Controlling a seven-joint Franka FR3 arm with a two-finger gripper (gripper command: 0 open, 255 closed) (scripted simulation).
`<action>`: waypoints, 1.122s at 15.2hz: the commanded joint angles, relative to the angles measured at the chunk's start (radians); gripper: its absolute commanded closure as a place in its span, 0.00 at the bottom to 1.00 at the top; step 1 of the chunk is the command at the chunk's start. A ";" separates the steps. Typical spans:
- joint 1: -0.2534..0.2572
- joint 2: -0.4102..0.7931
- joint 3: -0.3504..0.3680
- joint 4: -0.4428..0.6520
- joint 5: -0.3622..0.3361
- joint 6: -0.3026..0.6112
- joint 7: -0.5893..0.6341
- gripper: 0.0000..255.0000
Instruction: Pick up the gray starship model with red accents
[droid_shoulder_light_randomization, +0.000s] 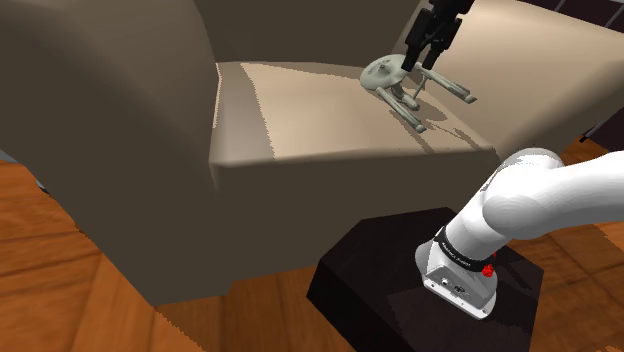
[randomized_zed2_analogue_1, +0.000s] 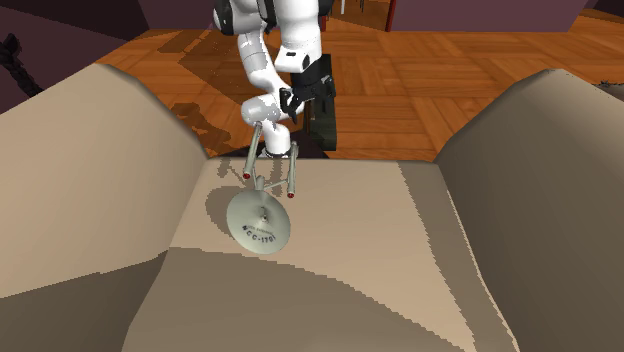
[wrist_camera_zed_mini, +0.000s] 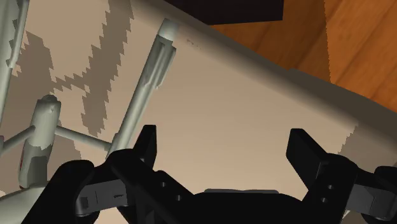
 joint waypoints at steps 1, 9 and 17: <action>0.000 0.000 0.000 0.000 0.000 0.000 0.000 0.00; -0.038 0.161 -0.182 0.099 -0.070 0.050 -0.187 0.00; -0.051 0.386 -0.361 0.272 -0.069 0.081 -0.382 0.00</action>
